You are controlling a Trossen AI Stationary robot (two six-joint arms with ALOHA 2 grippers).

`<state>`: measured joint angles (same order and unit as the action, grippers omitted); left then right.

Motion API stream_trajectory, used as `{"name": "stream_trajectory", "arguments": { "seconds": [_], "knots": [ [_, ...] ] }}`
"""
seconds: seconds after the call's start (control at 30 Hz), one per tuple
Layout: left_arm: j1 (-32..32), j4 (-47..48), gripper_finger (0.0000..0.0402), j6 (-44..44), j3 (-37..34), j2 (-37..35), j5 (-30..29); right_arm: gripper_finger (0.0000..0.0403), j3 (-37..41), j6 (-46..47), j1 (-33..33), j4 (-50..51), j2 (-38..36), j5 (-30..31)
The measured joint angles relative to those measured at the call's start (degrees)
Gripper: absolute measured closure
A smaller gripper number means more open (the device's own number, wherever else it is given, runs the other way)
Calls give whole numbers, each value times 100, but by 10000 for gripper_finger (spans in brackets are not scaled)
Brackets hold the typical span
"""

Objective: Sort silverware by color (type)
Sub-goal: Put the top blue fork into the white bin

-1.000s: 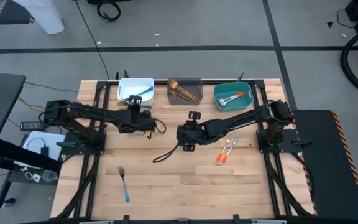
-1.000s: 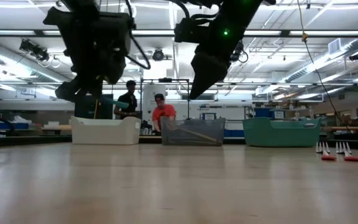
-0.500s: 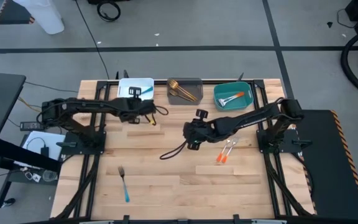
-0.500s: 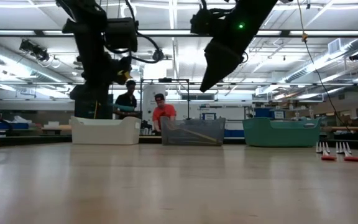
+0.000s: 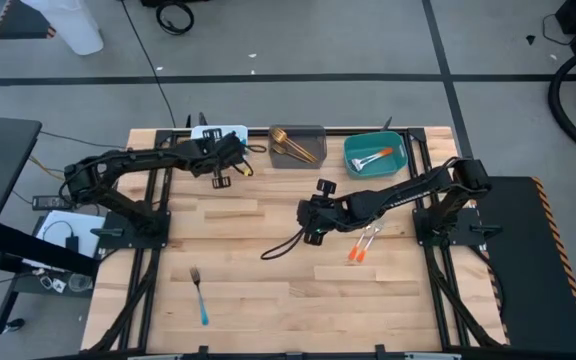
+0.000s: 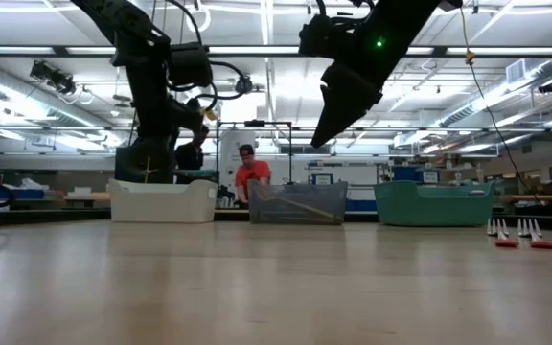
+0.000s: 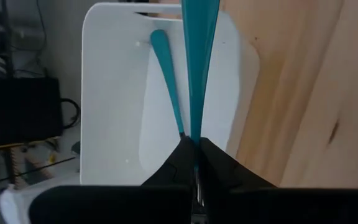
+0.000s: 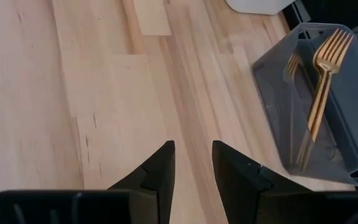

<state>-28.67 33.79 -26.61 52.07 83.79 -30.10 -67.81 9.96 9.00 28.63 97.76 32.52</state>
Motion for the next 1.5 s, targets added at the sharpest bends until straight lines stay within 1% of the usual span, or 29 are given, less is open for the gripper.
{"name": "stream_trajectory", "arguments": {
  "seconds": [0.1, 0.27, 0.47, 0.6, 0.67, 0.9, 1.03, 1.5],
  "knots": [
    [-208, -116, 386, -11, 0, 0, 100, 286, 0, 41, 5, -1, 2, 7],
    [-649, -346, 386, 2, 0, 0, 534, 286, -2, 58, 6, -56, 2, 28],
    [-1117, -696, 386, 7, 0, 0, 802, 286, -2, 58, 6, -75, 4, 25],
    [-1420, -864, 386, 48, 0, 57, 1176, 286, -4, 55, 6, -94, 4, 28],
    [-1550, -894, 386, 42, 0, 61, 1268, 286, -4, 55, 6, -108, 7, 28],
    [-1779, -957, 386, 35, 0, 67, 1371, 286, -9, 41, 6, -206, 7, 30],
    [-1816, -896, 386, 20, 0, 300, 1401, 286, -9, 41, 25, -249, 7, 31],
    [-1993, -1253, 386, -84, 2, 1134, 1284, 286, -11, 58, 268, -334, 9, 45]
  ]
}}
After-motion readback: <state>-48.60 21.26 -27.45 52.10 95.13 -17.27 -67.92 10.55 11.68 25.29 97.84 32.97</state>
